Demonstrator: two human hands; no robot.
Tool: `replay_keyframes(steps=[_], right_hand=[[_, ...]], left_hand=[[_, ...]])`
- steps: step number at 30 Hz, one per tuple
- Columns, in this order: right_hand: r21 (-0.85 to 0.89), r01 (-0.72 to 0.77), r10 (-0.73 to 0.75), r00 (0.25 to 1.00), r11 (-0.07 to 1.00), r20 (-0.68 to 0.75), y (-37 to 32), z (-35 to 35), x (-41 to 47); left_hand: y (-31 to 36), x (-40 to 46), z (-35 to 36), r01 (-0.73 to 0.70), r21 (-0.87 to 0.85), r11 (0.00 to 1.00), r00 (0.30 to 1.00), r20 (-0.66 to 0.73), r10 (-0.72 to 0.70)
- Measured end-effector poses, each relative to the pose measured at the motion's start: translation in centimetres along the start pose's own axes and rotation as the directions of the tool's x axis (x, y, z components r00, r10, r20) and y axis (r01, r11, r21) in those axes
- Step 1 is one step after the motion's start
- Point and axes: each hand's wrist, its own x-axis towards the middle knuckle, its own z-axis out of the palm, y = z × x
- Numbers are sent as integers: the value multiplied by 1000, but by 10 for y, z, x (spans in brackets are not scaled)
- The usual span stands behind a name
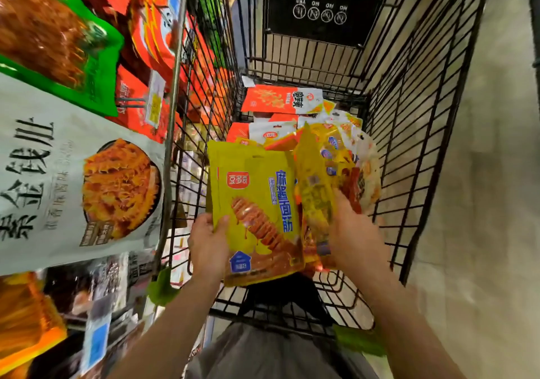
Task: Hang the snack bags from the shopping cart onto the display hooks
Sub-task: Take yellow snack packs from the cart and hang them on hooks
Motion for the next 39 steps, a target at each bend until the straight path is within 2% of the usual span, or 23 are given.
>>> replay_keyframes(steps=[3, 6, 8, 10, 12, 15, 18, 20, 22, 24, 27, 30, 35, 39], right_hand=[[69, 216, -213, 976, 974, -41, -35, 17, -32], [58, 242, -247, 963, 969, 105, -51, 59, -27], [43, 274, -277, 947, 961, 165, -58, 75, -26], [71, 283, -292, 930, 956, 225, -62, 84, -28], [99, 287, -301, 934, 953, 194, -58, 91, -26], [267, 292, -320, 945, 919, 67, -42, 92, -15], [416, 236, -245, 969, 878, -33, -22, 93, 0], [466, 123, -111, 992, 876, -54, -11, 93, 13], [504, -76, 40, 996, 860, 81, -1, 96, 30], [546, -229, 86, 958, 806, 274, 5, 94, 42], [684, -341, 53, 912, 645, 406, 13, 95, 50], [752, -321, 3, 921, 576, 390, 20, 97, 50], [802, -310, -67, 916, 510, 396, 22, 95, 45], [778, -327, -138, 875, 537, 463, 19, 103, 48]], left_hand=[[2, 1, -1, -17, -14, 1000, 1000, 18, 17], [-4, 3, 0, -3, 10, 1000, 997, 78, 2], [-13, 7, 0, 9, 38, 999, 998, 68, -12], [-15, 8, 1, 26, -8, 1000, 997, 79, -25], [-13, 6, 4, 68, -65, 996, 991, 117, -60], [-20, 8, 7, 22, 2, 1000, 987, 161, -22], [-30, 15, 8, 31, 91, 995, 992, 121, -42], [-23, 13, 9, 41, 152, 987, 992, 116, -59], [-12, 4, 9, -43, 181, 983, 996, 89, 27], [-10, -2, 8, -172, 185, 968, 984, 70, 162], [-15, -4, 9, -317, 280, 906, 948, 124, 293], [-17, -4, 11, -297, 318, 900, 953, 158, 259], [-12, -6, 9, -255, 184, 949, 952, 222, 213], [-9, -2, 5, -206, 112, 972, 944, 286, 167]])
